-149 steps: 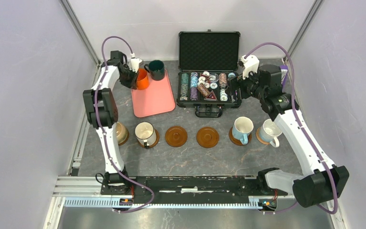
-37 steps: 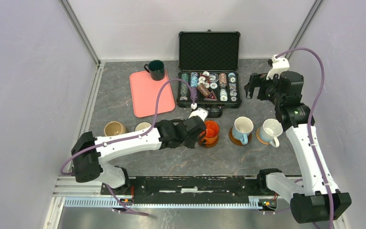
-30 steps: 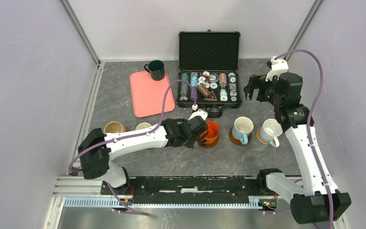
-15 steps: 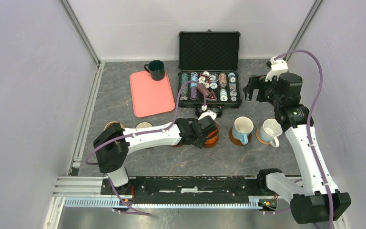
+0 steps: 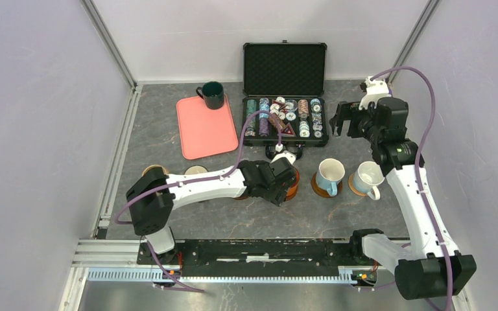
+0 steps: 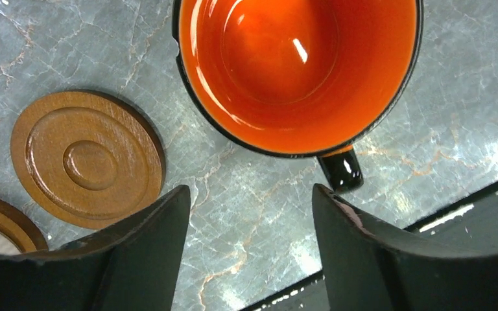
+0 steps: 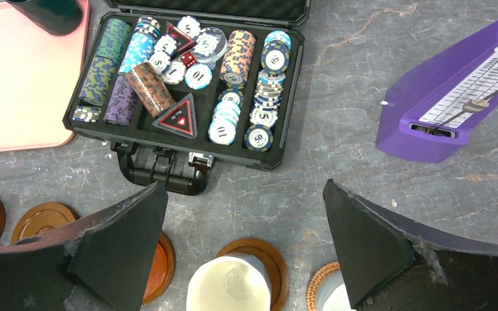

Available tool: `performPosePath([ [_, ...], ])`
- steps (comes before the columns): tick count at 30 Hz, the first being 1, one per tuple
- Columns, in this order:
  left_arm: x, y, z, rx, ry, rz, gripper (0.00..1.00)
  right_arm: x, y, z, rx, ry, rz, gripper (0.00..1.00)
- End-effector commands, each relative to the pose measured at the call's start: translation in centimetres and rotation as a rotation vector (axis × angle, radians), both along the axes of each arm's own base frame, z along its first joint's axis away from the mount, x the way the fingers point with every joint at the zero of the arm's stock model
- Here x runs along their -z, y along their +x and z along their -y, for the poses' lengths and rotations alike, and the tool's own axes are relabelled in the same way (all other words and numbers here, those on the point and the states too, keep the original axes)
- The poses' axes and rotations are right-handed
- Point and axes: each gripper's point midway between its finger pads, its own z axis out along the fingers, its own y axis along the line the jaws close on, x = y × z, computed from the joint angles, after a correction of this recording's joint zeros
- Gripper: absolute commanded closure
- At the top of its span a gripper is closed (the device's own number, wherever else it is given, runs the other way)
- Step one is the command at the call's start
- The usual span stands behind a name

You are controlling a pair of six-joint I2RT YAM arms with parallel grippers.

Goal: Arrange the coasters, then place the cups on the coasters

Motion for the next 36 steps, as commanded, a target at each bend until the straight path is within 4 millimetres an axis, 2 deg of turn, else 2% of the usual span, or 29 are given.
performPosePath([
  [1, -4.6, 0.0, -0.2, 0.081, -0.095, 0.015, 0.19, -2.1, 1.1, -0.2, -0.017, 0.011, 0.067, 0.02],
  [5, -8.6, 0.3, -2.5, 0.181, -0.197, -0.038, 0.04, -2.5, 1.8, -1.0, -0.061, 0.015, 0.083, 0.02],
  [6, -9.6, 0.8, -3.2, 0.202, -0.226, -0.064, 0.0, -2.4, 2.0, -1.2, -0.072, 0.015, 0.083, 0.02],
  [9, -12.8, 3.6, -5.4, 0.25, -0.34, -0.123, 0.0, -2.3, 2.5, -1.6, -0.102, 0.01, 0.085, 0.02],
  [10, -14.5, 5.7, -6.4, 0.235, -0.386, -0.102, 0.0, -2.1, 2.7, -1.6, -0.106, 0.009, 0.083, 0.02],
  [13, -17.4, 12.2, -9.4, 0.162, -0.438, -0.064, 0.0, -1.6, 3.2, -1.5, -0.102, 0.002, 0.072, 0.02],
  [14, -18.4, 14.5, -10.3, 0.137, -0.432, -0.037, 0.0, -1.3, 3.4, -1.4, -0.1, 0.001, 0.064, 0.02],
  [17, -20.4, 21.0, -14.7, 0.115, -0.36, 0.081, 0.0, -1.1, 3.8, -1.4, -0.106, -0.011, 0.056, 0.02],
  [23, -19.6, 31.6, -23.5, 0.209, -0.216, 0.262, 0.0, -1.2, 4.4, -1.6, -0.141, -0.038, 0.057, 0.02],
  [26, -19.6, 37.3, -28.0, 0.05, -0.142, 0.399, 0.0, -1.2, 4.7, -1.4, -0.13, -0.044, 0.053, 0.02],
  [28, -18.9, 40.2, -30.0, -0.066, -0.077, 0.462, 0.02, -1.1, 4.9, -1.2, -0.12, -0.047, 0.05, 0.02],
  [32, -16.9, 44.3, -34.3, -0.342, 0.029, 0.55, 0.02, -0.5, 5.1, -1.0, -0.103, -0.05, 0.032, 0.02],
  [36, -14.7, 46.4, -35.5, -0.482, 0.011, 0.572, 0.04, 0.2, 5.1, -0.9, -0.095, -0.048, 0.012, 0.02],
])
